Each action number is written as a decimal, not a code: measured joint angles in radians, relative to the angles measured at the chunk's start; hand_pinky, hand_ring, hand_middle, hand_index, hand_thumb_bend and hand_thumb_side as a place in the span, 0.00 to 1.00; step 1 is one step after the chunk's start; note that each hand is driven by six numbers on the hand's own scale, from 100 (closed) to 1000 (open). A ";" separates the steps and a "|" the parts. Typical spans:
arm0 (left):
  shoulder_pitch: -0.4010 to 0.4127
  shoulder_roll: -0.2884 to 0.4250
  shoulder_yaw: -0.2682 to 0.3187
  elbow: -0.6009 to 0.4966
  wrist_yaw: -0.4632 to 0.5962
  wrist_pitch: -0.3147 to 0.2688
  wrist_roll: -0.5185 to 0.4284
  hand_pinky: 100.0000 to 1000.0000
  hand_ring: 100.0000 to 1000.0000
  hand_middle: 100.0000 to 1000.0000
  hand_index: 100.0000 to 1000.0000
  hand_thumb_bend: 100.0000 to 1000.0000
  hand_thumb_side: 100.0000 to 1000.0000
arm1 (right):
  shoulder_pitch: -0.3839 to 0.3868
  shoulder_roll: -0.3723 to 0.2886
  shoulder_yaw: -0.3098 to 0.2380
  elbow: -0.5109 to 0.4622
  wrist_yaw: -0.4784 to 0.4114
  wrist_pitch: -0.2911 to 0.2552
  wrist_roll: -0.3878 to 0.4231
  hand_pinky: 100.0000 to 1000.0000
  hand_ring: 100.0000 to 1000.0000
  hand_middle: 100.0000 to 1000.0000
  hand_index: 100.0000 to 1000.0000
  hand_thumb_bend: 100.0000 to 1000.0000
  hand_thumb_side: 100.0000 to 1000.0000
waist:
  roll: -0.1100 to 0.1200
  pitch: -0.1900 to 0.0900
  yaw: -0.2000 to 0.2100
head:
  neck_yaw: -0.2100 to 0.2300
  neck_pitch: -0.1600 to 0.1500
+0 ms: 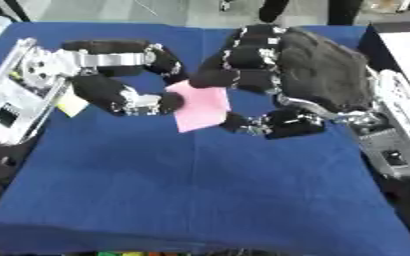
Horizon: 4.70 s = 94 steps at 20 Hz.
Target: Pick up the objects with one hand, pass them to the other hand, and then place them into the box on the other side of the table.
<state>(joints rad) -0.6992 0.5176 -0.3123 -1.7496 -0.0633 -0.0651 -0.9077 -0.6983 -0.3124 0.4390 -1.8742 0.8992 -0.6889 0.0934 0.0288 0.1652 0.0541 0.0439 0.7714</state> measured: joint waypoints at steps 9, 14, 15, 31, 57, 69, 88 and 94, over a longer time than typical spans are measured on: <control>0.000 0.000 0.002 0.014 0.009 0.005 0.004 0.72 0.62 0.61 0.79 0.38 0.94 | 0.000 0.006 0.004 0.000 -0.001 0.000 -0.009 0.63 0.61 0.57 0.86 0.12 0.00 | 0.000 0.000 -0.001 | 0.001 0.000; 0.000 0.000 0.014 0.018 0.020 0.011 0.011 0.74 0.66 0.67 0.81 0.42 0.97 | 0.000 0.006 0.005 0.000 -0.009 -0.001 -0.008 0.63 0.61 0.57 0.86 0.12 0.00 | 0.000 0.000 -0.001 | 0.002 0.000; 0.001 0.000 0.017 0.018 0.023 0.011 0.013 0.74 0.66 0.67 0.81 0.42 0.98 | 0.000 0.006 0.005 0.000 -0.012 -0.001 -0.008 0.63 0.61 0.57 0.86 0.12 0.00 | 0.000 0.000 -0.002 | 0.002 0.000; 0.077 0.029 0.134 0.018 0.066 0.018 0.115 0.75 0.68 0.70 0.82 0.37 0.95 | 0.020 -0.100 -0.068 -0.024 -0.032 0.061 -0.050 0.63 0.62 0.57 0.86 0.15 0.00 | -0.006 -0.001 -0.008 | -0.008 0.000; 0.260 -0.020 0.303 -0.090 0.097 0.102 0.301 0.74 0.67 0.65 0.78 0.25 0.93 | 0.042 -0.294 -0.414 0.474 0.133 0.408 -0.319 0.66 0.64 0.58 0.89 0.00 0.00 | -0.016 0.001 0.022 | -0.177 -0.018; 0.285 -0.060 0.329 -0.139 0.115 0.116 0.294 0.74 0.67 0.65 0.78 0.25 0.93 | -0.081 -0.297 -0.520 0.933 0.120 0.512 -0.401 0.69 0.66 0.59 0.92 0.00 0.00 | -0.011 0.003 0.043 | -0.205 -0.035; 0.289 -0.062 0.339 -0.149 0.125 0.128 0.284 0.74 0.67 0.66 0.78 0.25 0.93 | -0.112 -0.335 -0.559 1.208 0.083 0.634 -0.372 0.80 0.82 0.86 1.00 0.05 0.61 | -0.022 0.004 0.054 | -0.226 -0.036; 0.291 -0.062 0.339 -0.149 0.125 0.129 0.283 0.74 0.67 0.66 0.78 0.25 0.92 | -0.106 -0.345 -0.562 1.198 0.065 0.612 -0.356 0.84 0.86 0.97 1.00 0.07 0.67 | -0.024 0.004 0.056 | -0.226 -0.035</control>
<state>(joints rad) -0.4087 0.4555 0.0265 -1.8983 0.0615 0.0640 -0.6249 -0.8042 -0.6574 -0.1229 -0.6764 0.9638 -0.0770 -0.2622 0.0049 0.1687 0.1097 -0.1820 0.7367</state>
